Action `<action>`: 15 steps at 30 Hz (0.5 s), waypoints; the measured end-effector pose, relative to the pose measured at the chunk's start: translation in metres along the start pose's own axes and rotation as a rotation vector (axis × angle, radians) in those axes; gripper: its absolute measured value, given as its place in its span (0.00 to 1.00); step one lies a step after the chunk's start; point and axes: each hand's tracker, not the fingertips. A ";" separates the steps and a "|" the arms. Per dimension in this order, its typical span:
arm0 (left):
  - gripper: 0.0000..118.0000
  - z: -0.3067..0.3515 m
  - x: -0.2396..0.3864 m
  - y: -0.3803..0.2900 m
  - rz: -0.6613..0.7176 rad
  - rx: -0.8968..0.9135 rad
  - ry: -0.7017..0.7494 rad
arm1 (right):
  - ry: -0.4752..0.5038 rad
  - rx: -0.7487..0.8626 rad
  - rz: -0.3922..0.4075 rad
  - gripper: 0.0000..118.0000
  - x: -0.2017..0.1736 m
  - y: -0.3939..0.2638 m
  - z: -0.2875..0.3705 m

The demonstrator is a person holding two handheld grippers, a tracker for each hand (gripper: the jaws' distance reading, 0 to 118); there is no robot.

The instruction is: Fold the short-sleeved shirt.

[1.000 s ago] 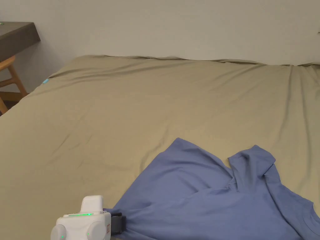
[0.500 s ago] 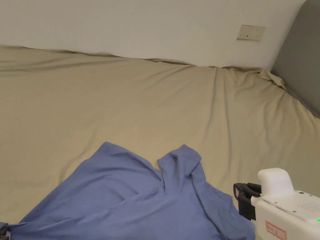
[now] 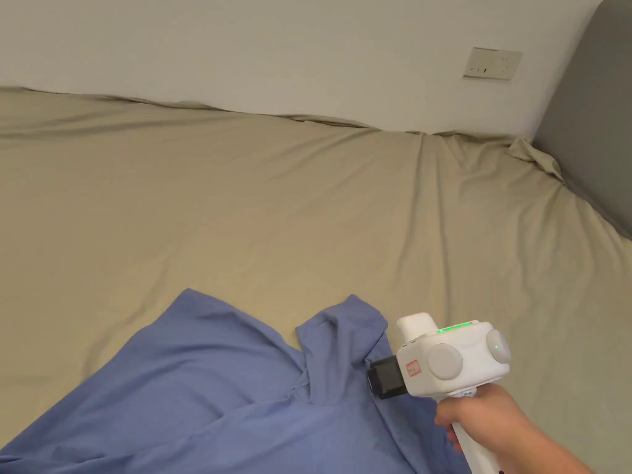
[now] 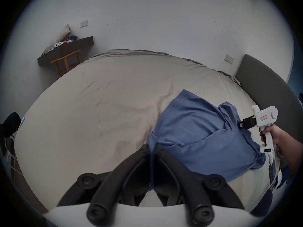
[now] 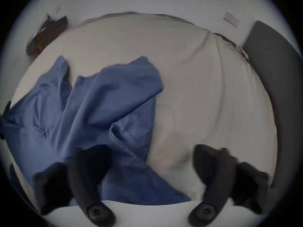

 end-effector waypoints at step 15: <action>0.01 0.002 -0.014 0.018 0.122 0.030 -0.034 | 0.094 0.505 -0.189 0.03 0.019 -0.047 0.197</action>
